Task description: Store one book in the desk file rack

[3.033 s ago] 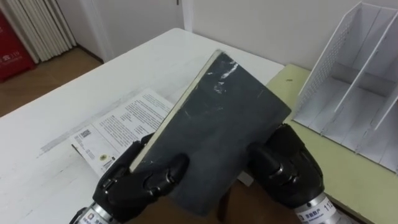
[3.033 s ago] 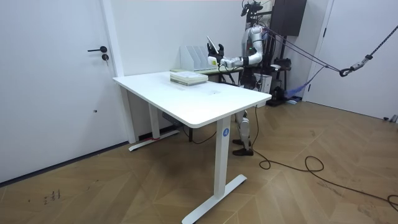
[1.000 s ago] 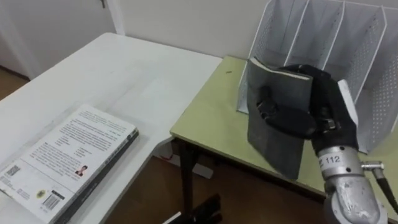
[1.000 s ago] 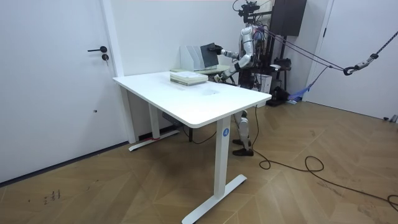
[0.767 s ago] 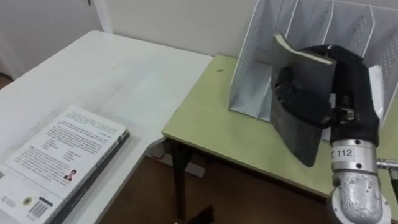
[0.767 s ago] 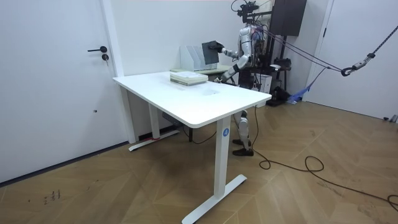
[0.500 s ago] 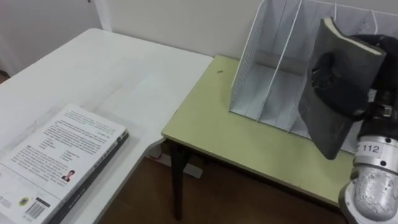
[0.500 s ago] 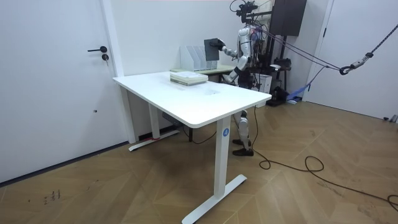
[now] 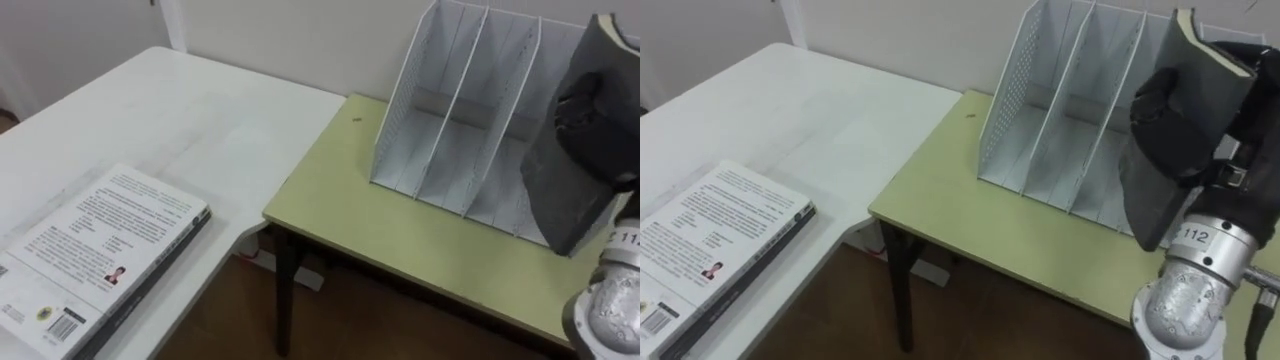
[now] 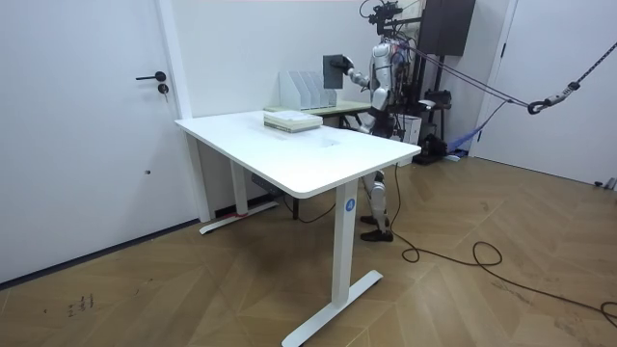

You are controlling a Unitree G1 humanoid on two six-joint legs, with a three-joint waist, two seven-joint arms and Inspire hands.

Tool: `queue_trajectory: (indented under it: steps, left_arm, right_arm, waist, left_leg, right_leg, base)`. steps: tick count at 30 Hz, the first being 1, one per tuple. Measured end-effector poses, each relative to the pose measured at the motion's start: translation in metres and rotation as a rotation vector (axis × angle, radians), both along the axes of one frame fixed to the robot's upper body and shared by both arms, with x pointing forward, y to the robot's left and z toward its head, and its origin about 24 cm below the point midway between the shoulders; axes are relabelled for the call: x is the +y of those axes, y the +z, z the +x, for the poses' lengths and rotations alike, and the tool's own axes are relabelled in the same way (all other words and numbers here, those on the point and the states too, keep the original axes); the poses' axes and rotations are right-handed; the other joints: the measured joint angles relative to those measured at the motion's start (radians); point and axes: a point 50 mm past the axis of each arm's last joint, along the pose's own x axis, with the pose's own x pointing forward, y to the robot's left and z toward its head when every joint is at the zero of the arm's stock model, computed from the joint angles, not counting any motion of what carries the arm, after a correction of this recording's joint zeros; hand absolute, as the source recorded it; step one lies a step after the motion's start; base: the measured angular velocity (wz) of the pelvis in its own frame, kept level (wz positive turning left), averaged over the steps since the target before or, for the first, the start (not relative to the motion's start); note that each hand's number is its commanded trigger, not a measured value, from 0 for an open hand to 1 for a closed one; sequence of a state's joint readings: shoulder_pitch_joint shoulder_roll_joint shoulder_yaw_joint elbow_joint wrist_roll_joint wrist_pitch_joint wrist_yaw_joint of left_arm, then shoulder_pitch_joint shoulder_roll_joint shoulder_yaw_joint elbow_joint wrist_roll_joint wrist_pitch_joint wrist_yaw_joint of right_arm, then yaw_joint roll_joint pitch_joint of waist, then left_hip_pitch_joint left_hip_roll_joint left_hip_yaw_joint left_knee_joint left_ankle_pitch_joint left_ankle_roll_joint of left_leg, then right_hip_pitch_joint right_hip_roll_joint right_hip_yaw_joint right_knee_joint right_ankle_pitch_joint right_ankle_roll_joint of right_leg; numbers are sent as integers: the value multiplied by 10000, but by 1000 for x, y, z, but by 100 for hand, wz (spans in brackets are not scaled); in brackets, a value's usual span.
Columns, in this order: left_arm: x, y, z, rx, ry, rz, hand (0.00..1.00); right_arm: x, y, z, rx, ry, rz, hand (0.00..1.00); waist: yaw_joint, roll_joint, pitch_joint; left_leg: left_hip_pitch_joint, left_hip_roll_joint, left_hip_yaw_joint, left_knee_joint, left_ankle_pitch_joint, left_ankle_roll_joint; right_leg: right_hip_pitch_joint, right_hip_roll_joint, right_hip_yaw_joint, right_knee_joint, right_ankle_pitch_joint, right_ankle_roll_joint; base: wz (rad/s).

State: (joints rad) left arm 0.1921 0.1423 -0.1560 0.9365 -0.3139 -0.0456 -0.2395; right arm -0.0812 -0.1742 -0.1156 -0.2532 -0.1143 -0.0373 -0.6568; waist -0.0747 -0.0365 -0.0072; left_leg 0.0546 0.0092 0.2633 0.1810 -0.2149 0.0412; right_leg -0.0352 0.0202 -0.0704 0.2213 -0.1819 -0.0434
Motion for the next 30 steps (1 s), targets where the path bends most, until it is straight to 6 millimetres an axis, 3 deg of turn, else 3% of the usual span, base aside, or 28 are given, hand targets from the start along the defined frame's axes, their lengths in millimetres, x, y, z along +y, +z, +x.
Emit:
queue_trajectory:
  steps: [9,14,30]
  left_arm:
    - [10,-9,-31,1217,978,686,0]
    - [10,-10,-30,1209,1093,779,0]
    - [11,-10,-32,1289,1344,941,0]
  right_arm:
    - [-5,0,-1,-87,-183,272,100]
    - [-6,0,-1,-98,-173,373,100]
    - [-9,1,-1,-129,-48,708,100]
  waist:
    - [136,-7,-4]
    - [298,-17,-10]
    - [352,-21,-8]
  left_leg:
    - [19,1,-33,-13,0,0]
    - [21,2,-44,-15,0,0]
    - [40,7,-137,-29,0,0]
  right_leg:
    - [2,-3,11,-12,2,2]
    - [24,-11,-29,-22,2,2]
    - [174,-14,-166,-194,59,10]
  base:
    - [-1]
    - [1]
    - [1]
